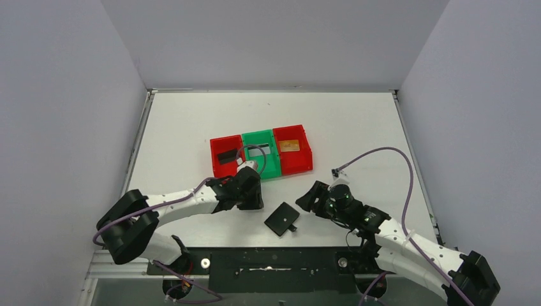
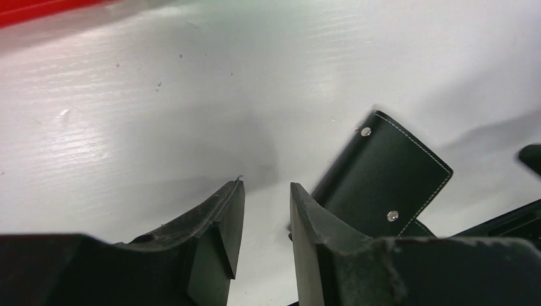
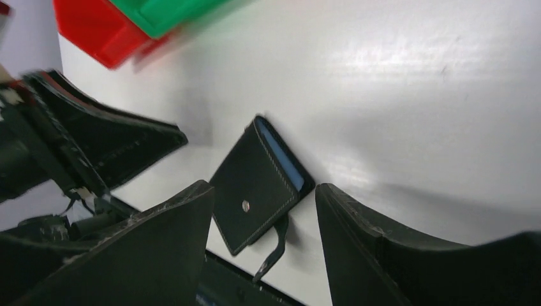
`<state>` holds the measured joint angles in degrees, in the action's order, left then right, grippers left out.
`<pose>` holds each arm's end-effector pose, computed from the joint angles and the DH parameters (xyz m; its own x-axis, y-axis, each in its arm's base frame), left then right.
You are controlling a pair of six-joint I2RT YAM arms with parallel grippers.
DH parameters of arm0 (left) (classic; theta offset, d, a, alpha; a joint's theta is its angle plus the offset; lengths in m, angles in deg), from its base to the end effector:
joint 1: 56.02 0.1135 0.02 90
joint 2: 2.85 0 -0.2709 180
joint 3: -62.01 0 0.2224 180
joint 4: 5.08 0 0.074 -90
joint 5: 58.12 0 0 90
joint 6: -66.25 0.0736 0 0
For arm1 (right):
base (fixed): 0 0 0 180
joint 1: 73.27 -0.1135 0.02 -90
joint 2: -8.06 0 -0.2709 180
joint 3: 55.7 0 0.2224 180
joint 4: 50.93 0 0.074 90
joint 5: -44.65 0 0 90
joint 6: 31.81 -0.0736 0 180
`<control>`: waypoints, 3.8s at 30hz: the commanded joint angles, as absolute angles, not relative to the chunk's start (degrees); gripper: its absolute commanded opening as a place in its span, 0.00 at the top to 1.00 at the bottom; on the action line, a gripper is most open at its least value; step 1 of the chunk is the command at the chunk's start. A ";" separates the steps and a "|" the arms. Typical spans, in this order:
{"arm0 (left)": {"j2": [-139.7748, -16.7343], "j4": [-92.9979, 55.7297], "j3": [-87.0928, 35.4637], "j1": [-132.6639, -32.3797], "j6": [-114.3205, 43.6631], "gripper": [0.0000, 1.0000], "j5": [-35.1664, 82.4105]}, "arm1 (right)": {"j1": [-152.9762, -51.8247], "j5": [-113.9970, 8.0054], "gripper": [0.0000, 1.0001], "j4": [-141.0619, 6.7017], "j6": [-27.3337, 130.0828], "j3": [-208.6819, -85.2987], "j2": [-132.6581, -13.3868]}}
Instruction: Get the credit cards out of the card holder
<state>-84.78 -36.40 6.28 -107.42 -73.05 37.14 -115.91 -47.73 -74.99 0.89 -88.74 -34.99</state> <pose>0.1679 -0.1995 0.1593 -0.9099 -0.0702 -0.4088 0.0885 0.9300 -0.3567 0.1180 0.1128 0.1771 -0.8135 0.3939 -0.4279 -0.0325 0.7038 0.7096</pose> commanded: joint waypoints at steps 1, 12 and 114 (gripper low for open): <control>-80.03 -37.67 6.08 -107.18 -72.06 0.66 40.79 | -122.53 -49.35 0.38 -78.53 -10.92 -91.41 -38.28; -70.38 -37.05 8.47 -105.84 -73.23 0.54 44.19 | -130.63 -47.64 0.45 -73.43 -26.69 -88.14 -46.49; -68.57 -30.82 15.96 -104.33 -75.93 0.42 33.16 | -112.17 -64.95 0.94 -78.65 26.57 -106.92 -72.87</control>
